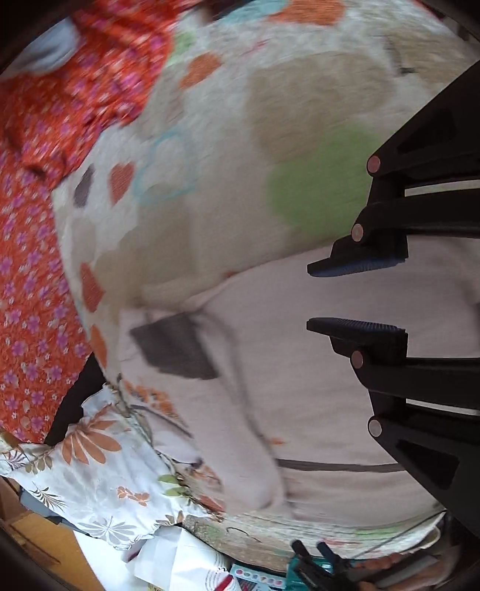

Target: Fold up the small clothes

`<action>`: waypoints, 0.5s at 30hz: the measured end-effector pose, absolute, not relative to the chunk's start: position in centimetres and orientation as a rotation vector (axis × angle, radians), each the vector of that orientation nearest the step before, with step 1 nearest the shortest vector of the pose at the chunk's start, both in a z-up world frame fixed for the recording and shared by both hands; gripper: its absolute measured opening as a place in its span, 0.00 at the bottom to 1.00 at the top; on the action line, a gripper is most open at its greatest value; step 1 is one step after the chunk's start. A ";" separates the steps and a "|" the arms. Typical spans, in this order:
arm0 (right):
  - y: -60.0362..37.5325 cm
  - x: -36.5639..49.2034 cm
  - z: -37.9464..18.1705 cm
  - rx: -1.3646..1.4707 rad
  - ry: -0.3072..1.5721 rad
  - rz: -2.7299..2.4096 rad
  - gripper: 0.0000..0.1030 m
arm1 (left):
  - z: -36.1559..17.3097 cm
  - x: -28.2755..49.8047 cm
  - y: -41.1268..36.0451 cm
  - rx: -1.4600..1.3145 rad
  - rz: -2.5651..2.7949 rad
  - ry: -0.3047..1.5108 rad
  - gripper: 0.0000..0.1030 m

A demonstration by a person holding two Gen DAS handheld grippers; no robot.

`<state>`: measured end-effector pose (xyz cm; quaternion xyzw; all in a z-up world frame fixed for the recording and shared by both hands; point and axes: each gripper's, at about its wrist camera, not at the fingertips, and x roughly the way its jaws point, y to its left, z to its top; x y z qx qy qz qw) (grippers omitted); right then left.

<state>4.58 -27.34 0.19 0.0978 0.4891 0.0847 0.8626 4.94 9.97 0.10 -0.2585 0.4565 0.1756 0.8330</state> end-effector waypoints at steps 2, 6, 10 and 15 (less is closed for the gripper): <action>-28.3 3.0 -0.3 0.227 1.036 0.178 0.36 | -0.1 4.6 8.9 -0.508 0.359 0.975 0.73; -29.9 0.5 -1.7 0.215 1.055 0.144 0.38 | -0.4 3.5 7.2 -0.464 0.333 0.984 0.73; -30.5 -1.2 -3.1 0.238 1.068 0.145 0.41 | -0.6 2.7 6.2 -0.422 0.320 0.993 0.73; -31.2 -2.3 -3.7 0.274 1.045 0.145 0.48 | -0.7 1.5 6.6 -0.458 0.330 0.994 0.73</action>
